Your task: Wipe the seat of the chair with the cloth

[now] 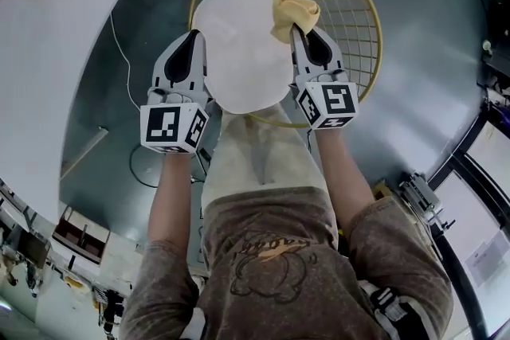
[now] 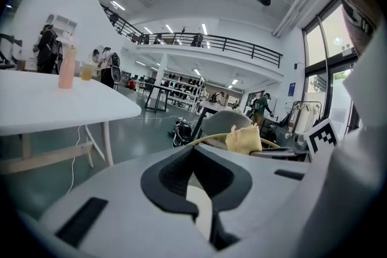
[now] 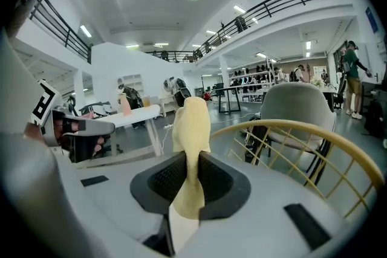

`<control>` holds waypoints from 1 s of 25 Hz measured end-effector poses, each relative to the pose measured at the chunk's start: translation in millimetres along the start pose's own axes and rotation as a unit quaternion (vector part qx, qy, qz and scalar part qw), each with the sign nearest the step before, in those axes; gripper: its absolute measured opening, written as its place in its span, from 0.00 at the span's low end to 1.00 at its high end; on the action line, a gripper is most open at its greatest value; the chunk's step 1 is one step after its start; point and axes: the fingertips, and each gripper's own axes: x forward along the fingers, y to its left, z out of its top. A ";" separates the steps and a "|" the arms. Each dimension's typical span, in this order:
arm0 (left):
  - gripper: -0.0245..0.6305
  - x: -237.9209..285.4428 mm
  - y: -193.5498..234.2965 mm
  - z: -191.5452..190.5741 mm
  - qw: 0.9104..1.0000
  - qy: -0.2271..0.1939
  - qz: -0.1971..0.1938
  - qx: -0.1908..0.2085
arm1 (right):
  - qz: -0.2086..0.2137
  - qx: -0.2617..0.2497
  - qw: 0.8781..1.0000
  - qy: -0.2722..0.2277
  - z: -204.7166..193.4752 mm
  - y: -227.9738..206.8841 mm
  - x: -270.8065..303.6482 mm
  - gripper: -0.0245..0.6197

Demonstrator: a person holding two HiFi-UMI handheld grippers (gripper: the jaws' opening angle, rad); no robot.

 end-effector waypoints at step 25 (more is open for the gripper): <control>0.05 6.2 45.9 -81.5 0.999 0.044 -0.006 -0.018 | -0.053 -0.025 0.974 0.221 -178.0 -43.2 140.7 0.15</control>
